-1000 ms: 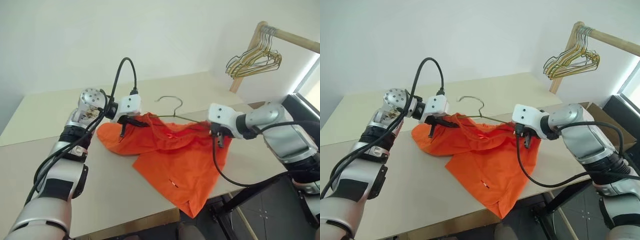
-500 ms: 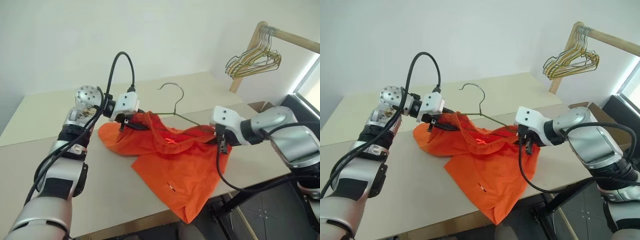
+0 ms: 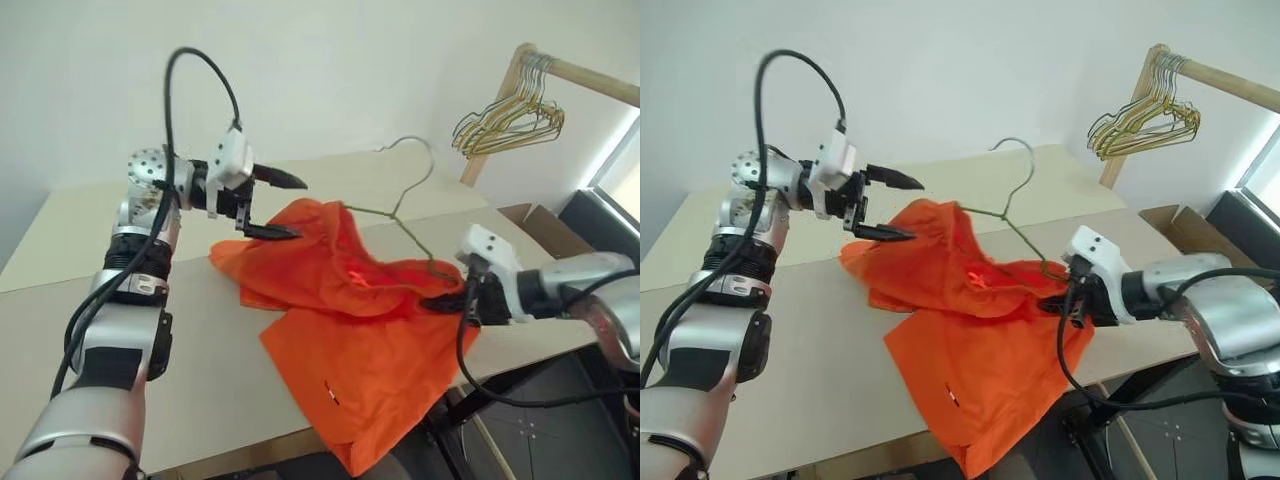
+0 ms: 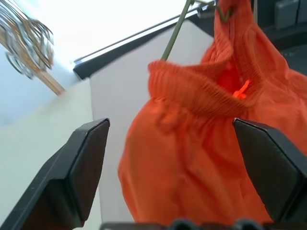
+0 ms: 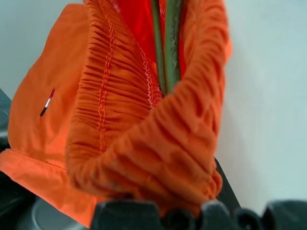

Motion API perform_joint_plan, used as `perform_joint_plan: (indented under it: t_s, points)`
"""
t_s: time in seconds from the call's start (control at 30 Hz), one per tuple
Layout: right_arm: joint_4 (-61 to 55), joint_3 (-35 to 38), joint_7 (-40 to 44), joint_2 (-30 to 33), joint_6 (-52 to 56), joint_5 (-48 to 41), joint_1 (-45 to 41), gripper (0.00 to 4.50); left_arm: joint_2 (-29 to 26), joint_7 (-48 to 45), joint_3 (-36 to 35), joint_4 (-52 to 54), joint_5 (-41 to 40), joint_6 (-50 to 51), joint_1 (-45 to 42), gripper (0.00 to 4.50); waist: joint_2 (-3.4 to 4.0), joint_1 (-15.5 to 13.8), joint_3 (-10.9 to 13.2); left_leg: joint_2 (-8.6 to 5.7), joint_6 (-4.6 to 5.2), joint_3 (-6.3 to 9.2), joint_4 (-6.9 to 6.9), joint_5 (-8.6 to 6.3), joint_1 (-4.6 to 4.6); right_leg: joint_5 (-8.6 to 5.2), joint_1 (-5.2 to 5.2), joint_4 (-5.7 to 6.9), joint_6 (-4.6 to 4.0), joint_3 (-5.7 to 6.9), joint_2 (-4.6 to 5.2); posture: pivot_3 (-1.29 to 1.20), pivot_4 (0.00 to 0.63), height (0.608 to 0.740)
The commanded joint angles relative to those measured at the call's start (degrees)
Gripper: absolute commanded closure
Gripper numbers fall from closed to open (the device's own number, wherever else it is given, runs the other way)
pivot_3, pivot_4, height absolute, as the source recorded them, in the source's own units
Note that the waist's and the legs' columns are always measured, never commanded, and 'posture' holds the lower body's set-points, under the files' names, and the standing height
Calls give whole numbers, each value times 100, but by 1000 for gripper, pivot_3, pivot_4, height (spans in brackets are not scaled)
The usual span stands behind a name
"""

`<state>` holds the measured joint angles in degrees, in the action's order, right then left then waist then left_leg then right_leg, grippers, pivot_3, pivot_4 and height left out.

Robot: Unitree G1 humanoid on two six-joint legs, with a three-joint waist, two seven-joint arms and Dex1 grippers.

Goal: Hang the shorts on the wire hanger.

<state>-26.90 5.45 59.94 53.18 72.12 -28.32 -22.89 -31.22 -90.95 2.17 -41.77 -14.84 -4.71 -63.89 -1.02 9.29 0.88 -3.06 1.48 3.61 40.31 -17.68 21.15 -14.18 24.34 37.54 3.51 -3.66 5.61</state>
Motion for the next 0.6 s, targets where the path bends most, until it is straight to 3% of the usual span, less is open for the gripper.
perform_joint_plan:
  t_s: [0.03,0.2,0.4,0.5,0.6]
  points:
    - [-572,836,-419,-215,574,-428,313,4500,-37,255,-268,338,-228,184,85,44,0,-25,0,1,0,0,0,0,-1,0,-2,0,0,0,0,-167,0,740]
    - [-1268,1875,-1085,-801,1623,-697,910,4500,127,738,-626,1079,-860,1288,258,44,0,-67,0,-1,0,-1,5,0,-1,0,-2,0,0,-4,1,-189,0,740]
    - [-1842,3035,-2458,-1654,2038,-498,1801,4500,584,2237,-846,3250,-1682,2939,1004,44,1,-94,-3,-1,3,3,3,-2,1,2,-9,10,4,-7,4,-227,0,740]
    - [-1748,3773,-3467,-2286,2038,-365,1710,4500,912,2983,-973,4309,-2261,3578,1426,44,5,-48,-6,-2,1,1,6,-1,-1,3,-8,4,6,-20,7,-248,5,740]
    - [-1667,4288,-4252,-2662,2038,-422,1490,4500,1044,3432,-1003,4813,-2514,3890,1664,44,63,27,-42,-1,-1,-2,2,-1,-9,3,-10,-4,6,-28,5,-257,4,740]
